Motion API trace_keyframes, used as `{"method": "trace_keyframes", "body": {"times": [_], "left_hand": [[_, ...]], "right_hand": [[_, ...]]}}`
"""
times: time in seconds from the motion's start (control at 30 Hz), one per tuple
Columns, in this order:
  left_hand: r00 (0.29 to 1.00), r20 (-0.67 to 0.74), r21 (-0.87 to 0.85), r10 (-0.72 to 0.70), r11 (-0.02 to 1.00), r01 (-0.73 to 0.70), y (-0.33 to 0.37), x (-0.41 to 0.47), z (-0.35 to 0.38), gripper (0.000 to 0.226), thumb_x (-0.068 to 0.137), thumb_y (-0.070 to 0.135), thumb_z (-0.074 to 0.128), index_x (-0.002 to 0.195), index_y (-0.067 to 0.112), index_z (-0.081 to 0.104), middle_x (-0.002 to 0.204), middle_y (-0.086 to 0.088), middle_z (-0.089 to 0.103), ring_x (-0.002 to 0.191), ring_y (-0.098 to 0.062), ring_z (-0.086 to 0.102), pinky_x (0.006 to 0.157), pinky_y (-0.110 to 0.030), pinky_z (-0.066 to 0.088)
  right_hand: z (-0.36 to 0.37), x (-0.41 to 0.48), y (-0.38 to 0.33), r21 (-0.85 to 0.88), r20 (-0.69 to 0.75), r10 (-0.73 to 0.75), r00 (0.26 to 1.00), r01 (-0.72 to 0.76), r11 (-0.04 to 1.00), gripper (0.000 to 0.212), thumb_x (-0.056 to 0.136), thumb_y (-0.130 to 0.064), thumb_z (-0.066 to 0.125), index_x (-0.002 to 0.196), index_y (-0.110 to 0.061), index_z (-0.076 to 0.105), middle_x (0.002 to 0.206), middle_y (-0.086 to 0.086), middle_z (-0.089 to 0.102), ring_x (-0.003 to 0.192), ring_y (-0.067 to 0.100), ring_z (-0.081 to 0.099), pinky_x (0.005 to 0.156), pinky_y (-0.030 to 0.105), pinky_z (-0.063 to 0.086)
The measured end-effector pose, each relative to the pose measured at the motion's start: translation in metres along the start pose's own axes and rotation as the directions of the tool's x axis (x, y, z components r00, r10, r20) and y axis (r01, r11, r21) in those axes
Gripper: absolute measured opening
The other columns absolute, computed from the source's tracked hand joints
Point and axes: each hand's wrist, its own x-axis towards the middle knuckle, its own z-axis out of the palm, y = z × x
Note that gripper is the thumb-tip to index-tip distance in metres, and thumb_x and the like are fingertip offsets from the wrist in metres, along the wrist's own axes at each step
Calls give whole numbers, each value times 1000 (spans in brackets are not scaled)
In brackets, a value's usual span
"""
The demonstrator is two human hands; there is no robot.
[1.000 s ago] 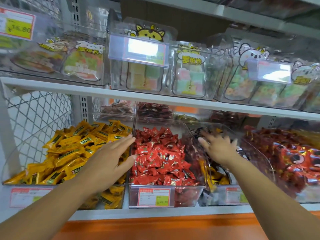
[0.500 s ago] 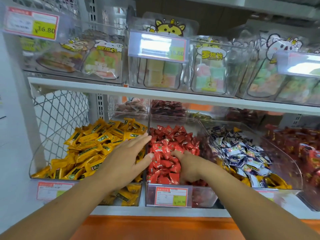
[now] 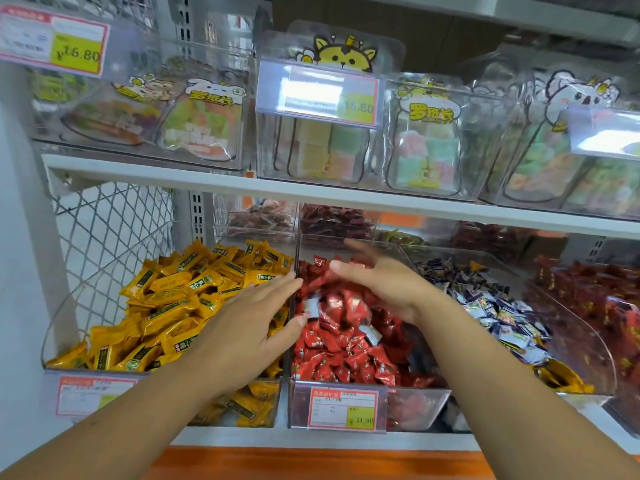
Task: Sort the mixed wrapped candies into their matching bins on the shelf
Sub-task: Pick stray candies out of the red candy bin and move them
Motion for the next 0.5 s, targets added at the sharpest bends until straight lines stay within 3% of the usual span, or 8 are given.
{"method": "trace_keyframes", "body": {"times": [0.07,0.13,0.2,0.3,0.4,0.5], "left_hand": [[1000,6,-2,6,1000,-6,-1,1,0,76,81,77,10,149,45,14,150,32,-1,132,19,-4,109,-12,-4],[1000,2,-3,10,1000,-10,-1,1,0,79,79,79,8,149,45,14,150,32,0,134,17,-2,111,-15,-2],[1000,3,-4,8,1000,-8,-1,1,1,79,79,78,9,150,44,14,150,31,1,134,16,-1,112,-16,-1],[1000,0,-6,10,1000,-10,-1,0,1,81,77,80,4,150,44,13,151,30,1,135,16,-1,113,-16,-1],[1000,-2,-14,-1,1000,1,0,-1,1,81,77,78,7,150,44,14,153,29,2,136,14,0,114,-18,0],[1000,4,-11,-15,1000,15,3,-1,0,79,78,76,7,150,44,13,154,28,3,136,14,0,115,-20,3]], "right_hand": [[-9,-5,-4,-179,29,-8,1000,13,984,64,75,-49,74,133,-41,49,133,-4,53,120,16,52,91,35,47],[-22,-12,-7,-377,-8,-11,1000,7,926,30,92,-26,64,122,-30,62,126,-4,61,111,16,59,88,36,53],[-29,-19,-2,-602,54,55,997,-12,798,20,92,-15,62,109,-23,68,112,-3,68,98,14,64,85,29,54],[-17,-26,17,-850,147,180,973,31,526,42,82,-20,72,123,-25,61,122,-4,64,104,13,60,89,23,47],[-5,-20,41,-852,115,75,991,59,521,58,79,-12,70,132,-25,52,130,0,59,115,20,56,93,25,45],[-6,-19,41,-815,92,14,996,67,576,56,79,-9,68,131,-26,54,128,0,60,105,14,57,85,20,43]]}}
